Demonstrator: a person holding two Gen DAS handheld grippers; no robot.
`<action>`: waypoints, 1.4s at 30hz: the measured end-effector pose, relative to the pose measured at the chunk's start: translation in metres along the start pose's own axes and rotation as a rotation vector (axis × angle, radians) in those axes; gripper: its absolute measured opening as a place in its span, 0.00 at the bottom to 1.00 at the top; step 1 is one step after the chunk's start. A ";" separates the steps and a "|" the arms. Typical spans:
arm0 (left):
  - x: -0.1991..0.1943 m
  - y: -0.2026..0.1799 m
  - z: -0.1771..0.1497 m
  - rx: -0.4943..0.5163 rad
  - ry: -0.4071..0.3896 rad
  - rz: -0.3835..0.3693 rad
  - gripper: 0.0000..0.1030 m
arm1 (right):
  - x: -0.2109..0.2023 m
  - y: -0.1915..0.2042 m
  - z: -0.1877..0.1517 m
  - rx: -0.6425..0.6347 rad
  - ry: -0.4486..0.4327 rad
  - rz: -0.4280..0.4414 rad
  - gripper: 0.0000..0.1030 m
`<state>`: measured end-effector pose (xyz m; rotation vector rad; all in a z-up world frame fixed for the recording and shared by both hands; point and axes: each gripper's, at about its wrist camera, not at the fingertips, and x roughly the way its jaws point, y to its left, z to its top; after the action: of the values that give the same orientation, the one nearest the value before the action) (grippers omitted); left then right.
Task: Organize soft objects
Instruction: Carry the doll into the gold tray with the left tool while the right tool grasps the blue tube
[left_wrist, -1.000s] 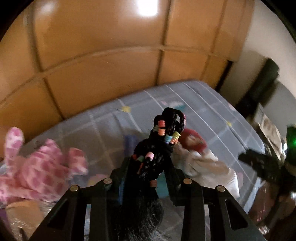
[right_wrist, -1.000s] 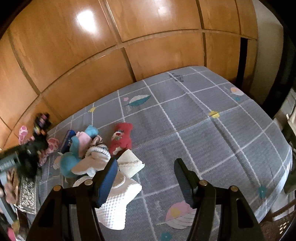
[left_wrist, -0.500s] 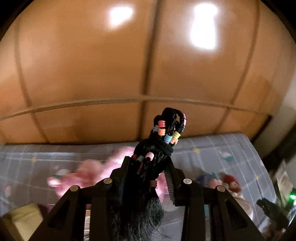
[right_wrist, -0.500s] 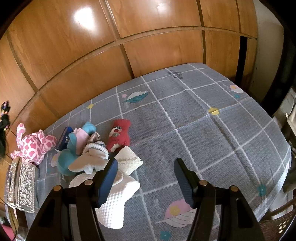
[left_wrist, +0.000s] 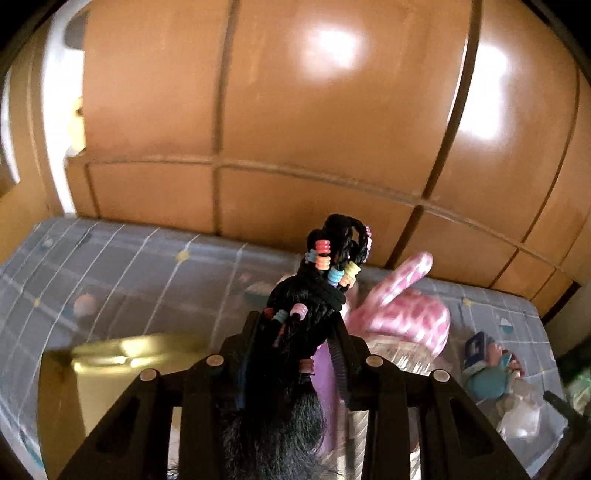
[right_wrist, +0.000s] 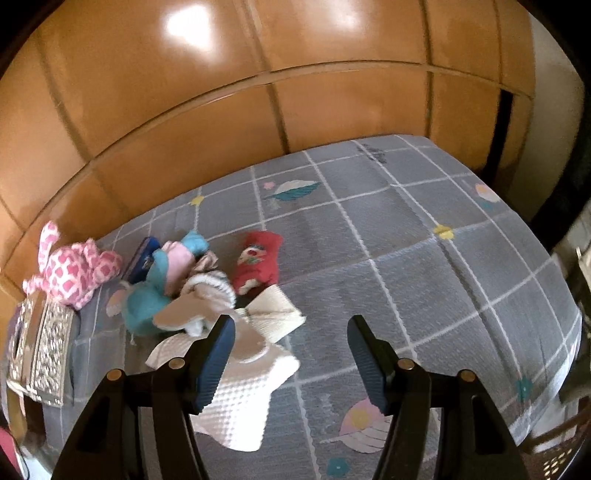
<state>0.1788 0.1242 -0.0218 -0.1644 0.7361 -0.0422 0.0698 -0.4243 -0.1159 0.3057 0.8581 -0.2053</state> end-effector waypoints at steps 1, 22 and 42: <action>-0.005 0.008 -0.009 -0.008 -0.001 0.006 0.35 | 0.000 0.007 -0.001 -0.023 0.002 0.014 0.62; -0.050 0.091 -0.148 -0.121 0.061 0.097 0.35 | 0.062 0.178 0.038 -0.195 0.069 0.132 0.58; -0.051 0.097 -0.169 -0.077 0.050 0.345 0.37 | 0.159 0.198 0.034 -0.231 0.270 -0.033 0.24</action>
<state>0.0261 0.2017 -0.1270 -0.1080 0.8083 0.3120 0.2546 -0.2591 -0.1808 0.1036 1.1437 -0.0943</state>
